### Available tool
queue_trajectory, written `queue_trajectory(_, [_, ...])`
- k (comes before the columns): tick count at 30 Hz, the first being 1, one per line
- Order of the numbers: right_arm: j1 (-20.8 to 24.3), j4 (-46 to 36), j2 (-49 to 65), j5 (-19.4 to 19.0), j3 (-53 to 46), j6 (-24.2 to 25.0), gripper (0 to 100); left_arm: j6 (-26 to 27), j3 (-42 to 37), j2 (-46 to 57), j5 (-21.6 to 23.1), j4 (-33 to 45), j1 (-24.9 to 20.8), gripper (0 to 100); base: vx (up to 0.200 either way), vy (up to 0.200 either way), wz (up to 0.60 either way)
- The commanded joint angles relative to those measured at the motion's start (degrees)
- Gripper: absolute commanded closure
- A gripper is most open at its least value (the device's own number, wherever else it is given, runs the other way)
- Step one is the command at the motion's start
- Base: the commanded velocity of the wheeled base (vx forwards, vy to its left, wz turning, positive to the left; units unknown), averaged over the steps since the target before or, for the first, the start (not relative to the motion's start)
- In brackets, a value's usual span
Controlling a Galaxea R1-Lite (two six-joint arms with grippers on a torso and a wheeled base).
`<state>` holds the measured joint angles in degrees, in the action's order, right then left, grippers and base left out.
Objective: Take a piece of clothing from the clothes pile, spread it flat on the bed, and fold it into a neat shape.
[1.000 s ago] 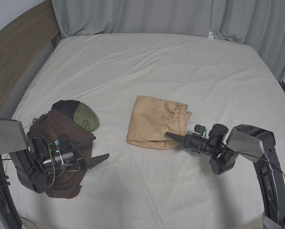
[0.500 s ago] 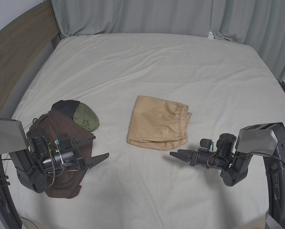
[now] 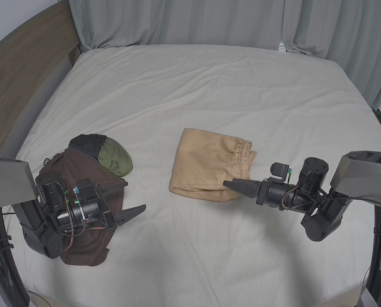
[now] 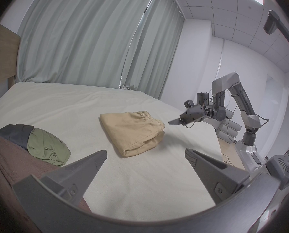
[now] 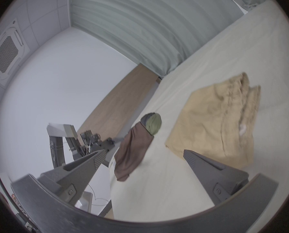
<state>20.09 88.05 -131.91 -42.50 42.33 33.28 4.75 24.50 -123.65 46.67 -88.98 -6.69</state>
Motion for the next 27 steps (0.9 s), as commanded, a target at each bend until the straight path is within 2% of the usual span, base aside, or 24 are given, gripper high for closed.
queue_trajectory(1, [0.12,0.01,0.52,0.13,7.68,3.81,0,-0.01,0.11,0.07,0.0,-0.05,-0.07,0,0.0,0.0,0.0])
queue_trajectory(4, [-0.14,0.01,-2.56,0.31,11.99,6.89,0,-0.01,0.11,-0.19,0.0,-0.05,-0.07,0,0.0,0.0,0.0])
queue_trajectory(14, [-2.51,-2.97,-12.67,0.48,24.56,7.41,0,-0.01,0.11,-0.45,0.0,-0.05,-0.34,0,0.0,0.0,0.0])
queue_trajectory(27, [-3.48,-2.62,-19.96,0.75,26.67,6.97,0,-0.01,0.28,-0.54,0.0,-0.05,-0.43,0,0.0,0.0,0.0])
